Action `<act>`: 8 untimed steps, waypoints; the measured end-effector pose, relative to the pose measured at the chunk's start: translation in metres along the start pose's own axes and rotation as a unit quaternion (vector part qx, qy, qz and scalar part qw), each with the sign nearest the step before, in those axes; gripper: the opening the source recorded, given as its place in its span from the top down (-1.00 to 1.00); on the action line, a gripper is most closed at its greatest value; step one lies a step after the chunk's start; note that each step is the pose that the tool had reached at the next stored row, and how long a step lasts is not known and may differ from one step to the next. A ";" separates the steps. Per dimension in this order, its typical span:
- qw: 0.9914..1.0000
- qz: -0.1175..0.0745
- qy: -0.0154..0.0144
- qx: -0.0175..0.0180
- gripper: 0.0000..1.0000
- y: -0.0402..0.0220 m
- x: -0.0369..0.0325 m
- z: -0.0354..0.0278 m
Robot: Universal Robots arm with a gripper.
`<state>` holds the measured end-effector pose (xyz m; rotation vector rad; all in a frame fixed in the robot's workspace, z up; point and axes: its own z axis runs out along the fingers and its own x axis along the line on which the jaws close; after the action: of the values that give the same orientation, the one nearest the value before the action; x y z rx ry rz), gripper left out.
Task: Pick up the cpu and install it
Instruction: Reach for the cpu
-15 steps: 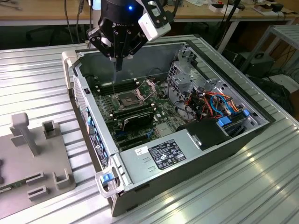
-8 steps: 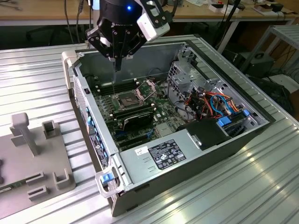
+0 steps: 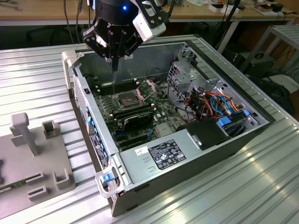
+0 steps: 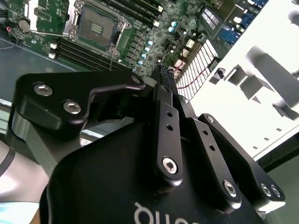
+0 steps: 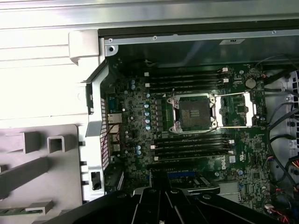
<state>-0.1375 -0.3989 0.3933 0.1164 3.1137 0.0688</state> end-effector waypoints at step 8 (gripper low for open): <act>1.000 0.000 0.000 0.000 0.79 -0.0006 0.0089 -0.0002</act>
<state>-0.1464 -0.3988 0.3933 0.1166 3.1137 0.0689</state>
